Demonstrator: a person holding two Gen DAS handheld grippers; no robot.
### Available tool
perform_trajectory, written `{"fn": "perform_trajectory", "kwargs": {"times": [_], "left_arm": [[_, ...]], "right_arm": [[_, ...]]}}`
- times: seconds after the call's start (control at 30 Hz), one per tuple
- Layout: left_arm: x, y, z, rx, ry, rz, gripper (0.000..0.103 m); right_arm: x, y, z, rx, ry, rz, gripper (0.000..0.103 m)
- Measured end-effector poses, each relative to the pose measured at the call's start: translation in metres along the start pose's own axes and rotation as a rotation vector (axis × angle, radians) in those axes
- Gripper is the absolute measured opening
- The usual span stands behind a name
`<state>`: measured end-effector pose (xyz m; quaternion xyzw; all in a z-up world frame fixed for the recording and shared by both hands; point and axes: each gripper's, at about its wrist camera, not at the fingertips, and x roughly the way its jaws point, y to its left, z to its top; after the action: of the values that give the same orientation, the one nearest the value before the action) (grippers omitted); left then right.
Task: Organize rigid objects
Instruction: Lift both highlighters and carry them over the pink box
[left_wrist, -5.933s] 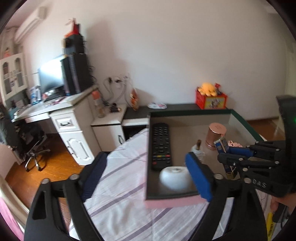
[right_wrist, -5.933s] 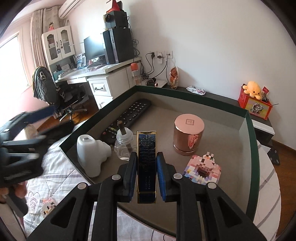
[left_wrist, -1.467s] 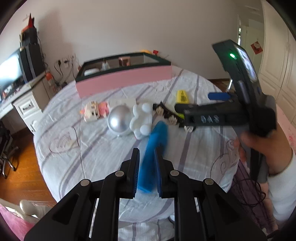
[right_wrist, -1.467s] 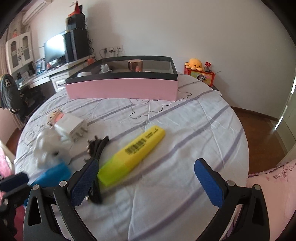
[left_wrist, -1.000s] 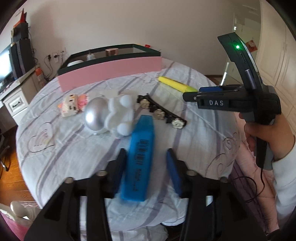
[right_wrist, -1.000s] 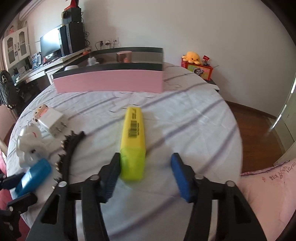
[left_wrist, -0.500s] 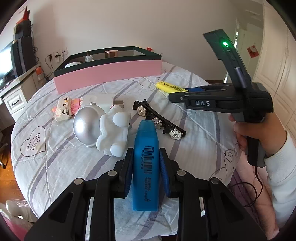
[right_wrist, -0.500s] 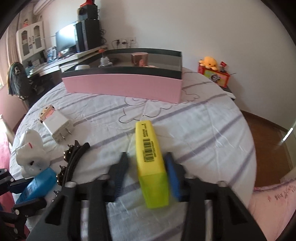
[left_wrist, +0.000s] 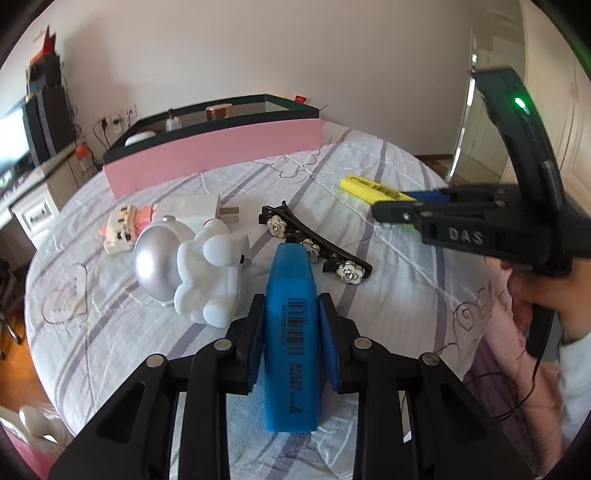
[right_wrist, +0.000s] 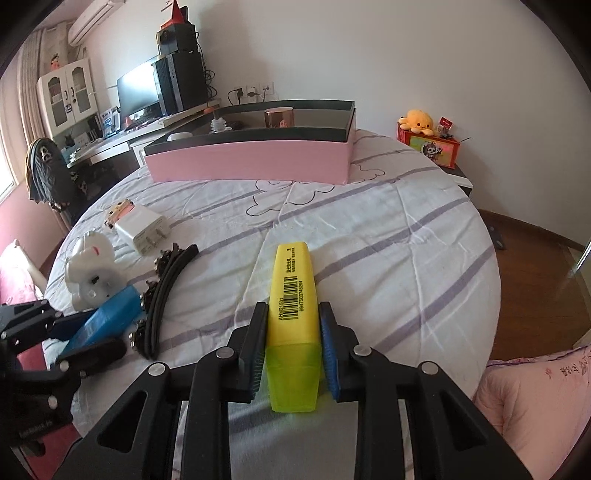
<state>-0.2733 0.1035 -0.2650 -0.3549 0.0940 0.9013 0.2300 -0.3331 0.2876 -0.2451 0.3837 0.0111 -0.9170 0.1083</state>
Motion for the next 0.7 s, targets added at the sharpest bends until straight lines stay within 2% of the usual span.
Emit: {"fn": "perform_trajectory", "kwargs": {"times": [0.2,0.3,0.4,0.57,0.7], "left_arm": [[-0.003,-0.003,0.001,0.019,0.003,0.023,0.026],[-0.005,-0.003,0.002,0.014,0.007,0.016,0.027],[-0.011,-0.005,0.003,0.023,0.006,0.001,0.027],[-0.028,-0.002,0.008,0.007,-0.023,-0.023,0.027],[-0.05,0.004,0.016,-0.006,-0.077,0.002,0.027]], "right_arm": [[0.003,-0.005,0.002,0.01,-0.011,0.023,0.027],[0.002,-0.005,0.002,0.001,-0.012,0.03,0.027],[-0.006,-0.007,0.0,0.043,-0.034,0.072,0.027],[-0.03,-0.007,0.004,0.105,-0.106,0.162,0.027],[-0.055,0.001,0.013,0.101,-0.166,0.167,0.027]]}}
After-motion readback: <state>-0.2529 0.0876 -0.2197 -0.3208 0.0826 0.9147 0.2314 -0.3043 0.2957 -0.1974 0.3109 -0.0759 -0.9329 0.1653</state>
